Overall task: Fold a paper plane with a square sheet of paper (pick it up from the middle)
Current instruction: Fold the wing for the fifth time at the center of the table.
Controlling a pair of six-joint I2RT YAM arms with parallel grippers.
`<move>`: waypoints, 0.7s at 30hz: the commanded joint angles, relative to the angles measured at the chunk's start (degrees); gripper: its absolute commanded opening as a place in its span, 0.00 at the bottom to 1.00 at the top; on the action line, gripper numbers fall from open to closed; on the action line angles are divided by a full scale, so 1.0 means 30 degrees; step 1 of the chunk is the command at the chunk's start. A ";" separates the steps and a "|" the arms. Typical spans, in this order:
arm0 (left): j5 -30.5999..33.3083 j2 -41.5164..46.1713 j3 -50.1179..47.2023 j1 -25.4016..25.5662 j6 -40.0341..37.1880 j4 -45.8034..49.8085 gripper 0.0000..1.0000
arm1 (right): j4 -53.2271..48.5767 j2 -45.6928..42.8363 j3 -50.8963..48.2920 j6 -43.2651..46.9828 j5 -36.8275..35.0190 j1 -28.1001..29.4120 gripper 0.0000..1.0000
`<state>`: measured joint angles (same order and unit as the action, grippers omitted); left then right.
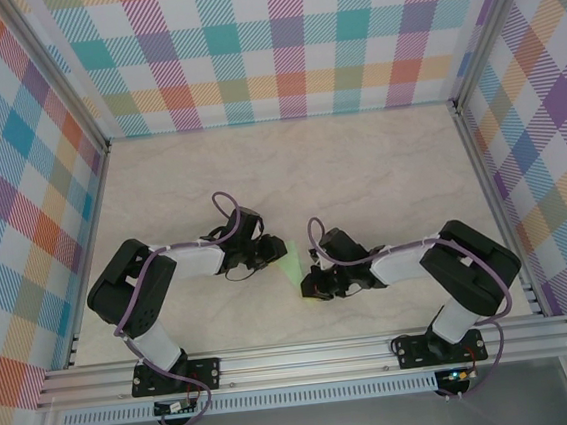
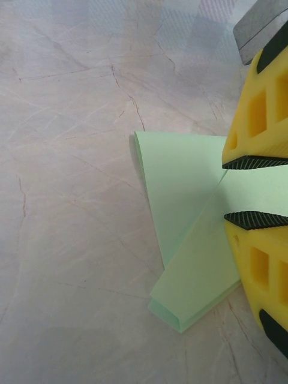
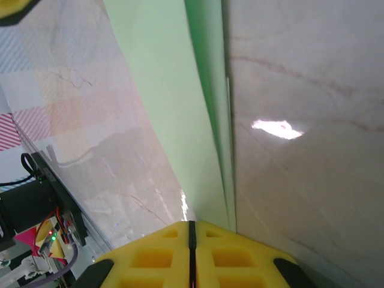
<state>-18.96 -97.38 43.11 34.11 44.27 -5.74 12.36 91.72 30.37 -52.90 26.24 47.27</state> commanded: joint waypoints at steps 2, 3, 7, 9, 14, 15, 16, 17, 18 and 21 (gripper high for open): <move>0.1546 -0.1254 -0.0148 0.0113 -0.0302 0.1622 0.30 | -0.2100 -0.0580 -0.1307 0.0526 0.0548 0.0334 0.09; 0.1573 -0.1259 -0.0158 0.0108 -0.0288 0.1674 0.29 | -0.2113 -0.0729 -0.1540 0.0551 0.0548 0.0329 0.09; 0.1544 -0.1159 -0.0123 0.0115 -0.0348 0.1736 0.29 | -0.2220 -0.1114 -0.2234 0.0541 0.0393 0.0329 0.10; 0.1545 -0.1180 -0.0075 0.0115 -0.0429 0.1793 0.30 | -0.2231 -0.1276 -0.2250 0.0533 0.0511 0.0330 0.10; 0.1515 -0.1100 -0.0079 0.0115 -0.0493 0.1838 0.30 | -0.2663 -0.2632 -0.1708 0.0338 -0.0017 0.0329 0.10; 0.1543 -0.1056 -0.0074 0.0112 -0.0543 0.1877 0.30 | -0.2952 -0.2947 -0.1471 0.0357 -0.0213 0.0330 0.10; 0.1545 -0.1083 -0.0091 0.0111 -0.0575 0.1864 0.30 | -0.3294 -0.3315 -0.1180 0.0382 -0.0512 0.0336 0.10; 0.1523 -0.1107 -0.0074 0.0108 -0.0552 0.1853 0.30 | -0.3467 -0.3555 -0.0820 0.0425 -0.0732 0.0333 0.11; 0.1490 -0.1139 -0.0064 0.0115 -0.0549 0.1854 0.30 | -0.3498 -0.3698 -0.0554 0.0503 -0.0825 0.0334 0.11; 0.1399 -0.1068 -0.0041 0.0111 -0.0591 0.1799 0.30 | -0.3293 -0.3290 0.0456 0.0526 -0.1041 0.0300 0.12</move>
<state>-18.96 -97.45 43.72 34.11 43.86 -4.62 3.62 81.69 28.36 -51.99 24.53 48.01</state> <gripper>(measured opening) 0.298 0.116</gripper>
